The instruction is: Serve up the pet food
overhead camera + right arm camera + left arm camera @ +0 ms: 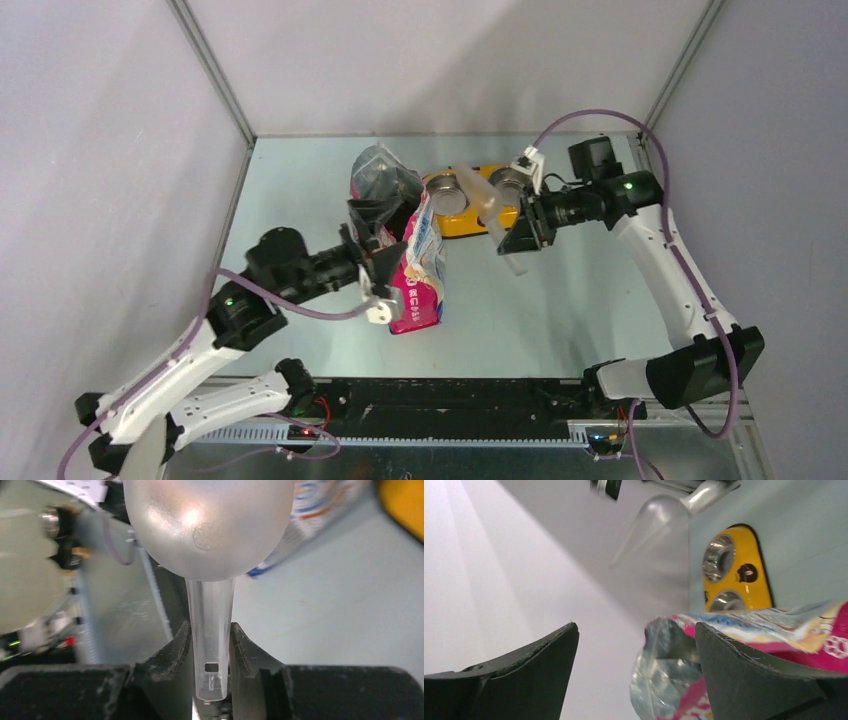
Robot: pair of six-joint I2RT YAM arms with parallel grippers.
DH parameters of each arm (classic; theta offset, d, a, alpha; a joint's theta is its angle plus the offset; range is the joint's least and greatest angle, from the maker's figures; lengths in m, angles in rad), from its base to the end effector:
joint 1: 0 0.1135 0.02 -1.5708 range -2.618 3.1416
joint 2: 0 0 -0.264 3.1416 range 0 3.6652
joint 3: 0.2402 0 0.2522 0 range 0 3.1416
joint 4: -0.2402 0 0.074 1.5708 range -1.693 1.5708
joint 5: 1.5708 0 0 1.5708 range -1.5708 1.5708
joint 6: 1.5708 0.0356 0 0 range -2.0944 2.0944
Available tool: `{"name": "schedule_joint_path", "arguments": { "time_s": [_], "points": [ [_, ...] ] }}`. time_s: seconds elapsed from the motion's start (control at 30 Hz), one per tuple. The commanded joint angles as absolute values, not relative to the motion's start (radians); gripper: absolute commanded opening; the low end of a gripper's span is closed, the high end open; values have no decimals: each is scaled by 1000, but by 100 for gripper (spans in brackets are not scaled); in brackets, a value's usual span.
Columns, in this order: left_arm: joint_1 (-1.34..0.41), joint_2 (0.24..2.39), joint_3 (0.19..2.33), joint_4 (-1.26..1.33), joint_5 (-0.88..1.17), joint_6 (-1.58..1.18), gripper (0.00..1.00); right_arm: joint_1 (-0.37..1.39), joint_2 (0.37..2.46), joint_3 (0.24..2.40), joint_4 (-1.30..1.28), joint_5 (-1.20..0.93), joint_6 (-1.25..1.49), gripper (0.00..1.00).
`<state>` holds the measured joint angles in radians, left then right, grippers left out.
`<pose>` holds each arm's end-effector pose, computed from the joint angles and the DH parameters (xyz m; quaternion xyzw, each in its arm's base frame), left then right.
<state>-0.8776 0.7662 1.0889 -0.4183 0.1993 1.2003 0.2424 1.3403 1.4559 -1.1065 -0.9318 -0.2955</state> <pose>0.0914 -0.1210 0.4207 0.6686 0.3158 0.0348 0.6723 0.2342 0.0873 0.3787 -0.3513 0.7912 0.4235 0.2668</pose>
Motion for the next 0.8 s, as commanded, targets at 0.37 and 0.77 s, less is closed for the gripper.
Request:
{"name": "schedule_joint_path", "arguments": {
  "time_s": [0.37, 0.77],
  "points": [
    [-956, 898, 1099, -153, 334, 1635, 94, 464, 1359, 1451, -886, -1240, 223, 0],
    [-956, 993, 1122, -101, 334, 1737, 61, 509, 1378, 1463, -883, -1224, 228, 0]
  ]
}}
